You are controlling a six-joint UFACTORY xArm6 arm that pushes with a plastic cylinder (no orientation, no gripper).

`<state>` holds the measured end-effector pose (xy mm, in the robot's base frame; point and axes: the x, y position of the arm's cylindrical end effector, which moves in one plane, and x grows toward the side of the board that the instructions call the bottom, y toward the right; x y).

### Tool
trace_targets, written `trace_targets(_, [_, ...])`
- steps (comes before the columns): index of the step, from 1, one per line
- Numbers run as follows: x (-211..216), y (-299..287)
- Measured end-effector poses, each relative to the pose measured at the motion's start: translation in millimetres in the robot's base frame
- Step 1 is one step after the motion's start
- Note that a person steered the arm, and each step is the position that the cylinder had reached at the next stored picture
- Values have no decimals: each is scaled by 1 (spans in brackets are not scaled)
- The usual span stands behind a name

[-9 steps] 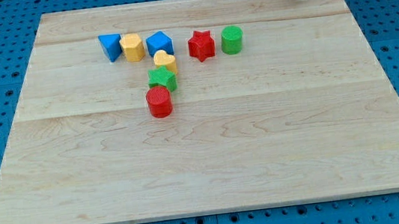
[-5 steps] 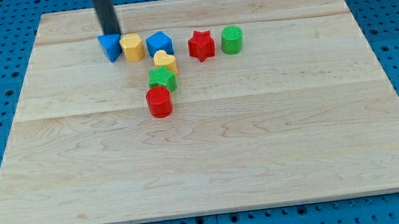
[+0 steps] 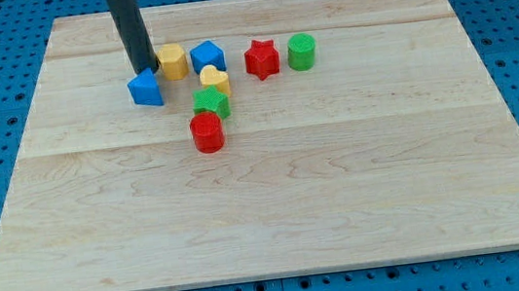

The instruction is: Move blue triangle below red circle

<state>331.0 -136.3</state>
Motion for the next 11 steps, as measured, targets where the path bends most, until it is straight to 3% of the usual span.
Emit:
trace_targets(4, [137, 6])
trace_targets(6, [190, -43])
trace_targets(7, [199, -11])
trace_targets(8, [179, 7])
trace_targets(11, [162, -8])
